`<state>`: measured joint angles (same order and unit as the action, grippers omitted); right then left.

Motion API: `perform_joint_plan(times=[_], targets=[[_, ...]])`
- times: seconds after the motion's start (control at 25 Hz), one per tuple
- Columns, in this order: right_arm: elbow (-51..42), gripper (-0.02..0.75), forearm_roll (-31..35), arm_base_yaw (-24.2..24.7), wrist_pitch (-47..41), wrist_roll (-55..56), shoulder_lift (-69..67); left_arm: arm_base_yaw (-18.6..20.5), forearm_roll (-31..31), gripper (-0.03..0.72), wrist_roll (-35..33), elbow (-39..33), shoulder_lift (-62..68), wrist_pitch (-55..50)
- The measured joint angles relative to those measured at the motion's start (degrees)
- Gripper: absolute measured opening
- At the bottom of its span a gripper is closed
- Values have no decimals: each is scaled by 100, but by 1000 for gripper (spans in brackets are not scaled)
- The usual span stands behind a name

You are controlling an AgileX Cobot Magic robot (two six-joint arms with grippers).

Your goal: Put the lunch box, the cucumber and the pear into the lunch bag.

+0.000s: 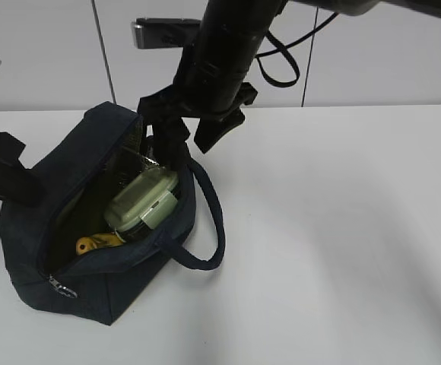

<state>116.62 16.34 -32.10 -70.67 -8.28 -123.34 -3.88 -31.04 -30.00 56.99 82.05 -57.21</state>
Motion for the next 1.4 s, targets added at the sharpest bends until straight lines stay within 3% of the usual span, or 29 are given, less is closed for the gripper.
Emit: perform_joint_plan(times=[0.16, 0.2, 0.32, 0.36, 0.44, 0.6, 0.96, 1.24, 1.32, 1.4], targets=[[-10, 494, 1, 0, 0, 52, -320, 0, 0, 5, 0, 0, 0, 0], [-10, 442, -8, 0, 11, 52, -379, 0, 0, 5, 0, 0, 0, 0], [-10, 136, -95, 0, -47, -41, -423, 0, -5, 5, 0, 0, 0, 0], [-10, 74, -149, 0, -34, -63, -423, -5, -5, 5, 0, 0, 0, 0], [-10, 32, -334, 0, -25, -75, -386, -53, -12, 5, 0, 0, 0, 0], [-10, 22, -552, 170, -50, -87, -192, -422, -139, 5, 107, 0, 0, 160], [-10, 20, -530, 1115, -169, -406, 307, -1592, -813, 5, 410, 68, 218, 1041], [-54, 21, -508, 1224, -178, -469, 307, -1946, -908, 5, 584, 662, 929, 1060], [-54, 55, -496, 1224, -178, -469, 296, -1958, -928, 15, 592, 728, 1011, 1122], [-54, 155, -496, 1224, -120, -478, 286, -1958, -928, 48, 594, 747, 1036, 1270]])
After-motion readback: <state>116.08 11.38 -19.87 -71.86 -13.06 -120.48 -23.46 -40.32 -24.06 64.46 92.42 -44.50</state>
